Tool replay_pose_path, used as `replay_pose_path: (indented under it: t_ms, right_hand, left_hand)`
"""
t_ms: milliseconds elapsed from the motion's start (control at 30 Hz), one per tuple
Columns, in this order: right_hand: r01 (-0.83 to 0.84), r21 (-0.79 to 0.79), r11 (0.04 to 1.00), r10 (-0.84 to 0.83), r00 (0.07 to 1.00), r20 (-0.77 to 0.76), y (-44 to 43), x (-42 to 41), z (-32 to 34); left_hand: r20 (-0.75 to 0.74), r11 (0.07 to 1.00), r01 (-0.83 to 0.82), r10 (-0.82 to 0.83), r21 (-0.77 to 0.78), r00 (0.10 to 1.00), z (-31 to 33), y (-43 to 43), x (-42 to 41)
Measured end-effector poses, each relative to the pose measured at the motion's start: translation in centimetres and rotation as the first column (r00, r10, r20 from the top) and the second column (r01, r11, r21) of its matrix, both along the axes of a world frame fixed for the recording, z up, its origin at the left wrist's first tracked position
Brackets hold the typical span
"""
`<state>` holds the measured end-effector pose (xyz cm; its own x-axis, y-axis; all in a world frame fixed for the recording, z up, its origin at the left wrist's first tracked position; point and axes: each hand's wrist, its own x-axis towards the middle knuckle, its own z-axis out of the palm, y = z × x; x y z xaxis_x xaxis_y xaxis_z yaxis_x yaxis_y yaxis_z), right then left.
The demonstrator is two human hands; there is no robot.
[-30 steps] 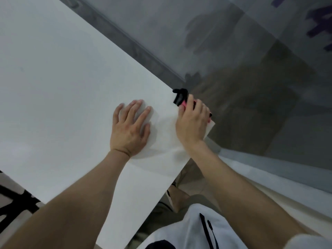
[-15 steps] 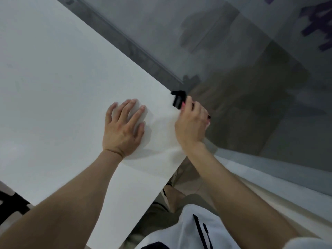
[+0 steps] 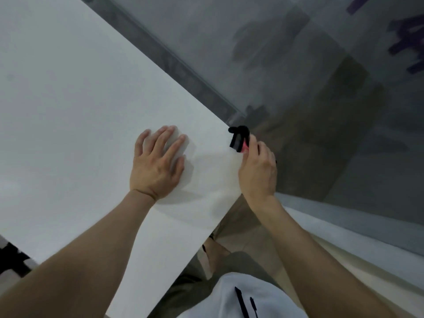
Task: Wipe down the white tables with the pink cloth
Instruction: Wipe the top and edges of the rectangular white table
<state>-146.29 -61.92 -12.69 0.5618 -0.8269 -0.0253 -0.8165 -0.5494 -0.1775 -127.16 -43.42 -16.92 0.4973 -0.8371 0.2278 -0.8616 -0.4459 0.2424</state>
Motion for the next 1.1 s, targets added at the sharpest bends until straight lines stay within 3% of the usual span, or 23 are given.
replay_pose_path:
  t_ms: [67,267,367,467,567,633,733,900,1000,1100]
  right_hand:
    - [0.019,0.000,1.000,-0.019,1.000,-0.001,0.6,4.8,0.0]
    - [-0.213,0.069,0.975,0.216,0.976,-0.031,0.8,22.1,-0.4]
    - [-0.237,0.091,0.967,0.242,0.969,-0.054,-0.1,19.9,-0.1]
    - [-0.149,0.078,0.986,0.156,0.983,-0.096,-1.1,11.3,0.5]
    - [-0.075,0.066,0.995,0.084,0.984,-0.158,-0.7,6.8,1.6]
    - [-0.058,0.089,0.994,0.074,0.981,-0.182,0.0,9.6,1.9]
    - [-0.174,0.105,0.979,0.189,0.969,-0.156,0.3,20.0,1.0]
    - [-0.322,0.084,0.943,0.329,0.940,-0.089,1.2,35.3,0.1]
    - [-0.284,0.135,0.949,0.293,0.955,-0.047,0.8,32.4,0.2]
    - [-0.187,0.114,0.976,0.192,0.981,-0.030,-0.3,23.2,0.9]
  left_hand:
    - [-0.010,1.000,-0.018,0.018,0.006,1.000,0.1,-0.1,-0.1]
    - [0.019,0.987,-0.138,0.137,0.082,0.990,0.4,0.1,-0.4]
    - [0.028,0.988,-0.111,0.108,0.105,0.994,0.9,0.6,-0.2]
    - [0.052,0.999,-0.008,0.005,0.052,0.999,1.7,1.5,2.1]
    - [0.126,0.994,-0.100,0.094,0.036,0.988,2.1,2.9,7.7]
    - [0.161,0.985,-0.156,0.142,0.080,0.977,2.0,3.8,12.4]
    - [0.189,0.979,-0.134,0.104,0.153,0.977,1.2,4.7,17.4]
    - [0.183,0.992,-0.110,0.098,0.056,0.978,-0.4,4.8,18.7]
    - [0.143,0.993,-0.108,0.101,0.042,0.985,-0.1,4.8,18.9]
    - [0.115,0.994,-0.100,0.096,0.030,0.989,-0.2,4.9,18.6]
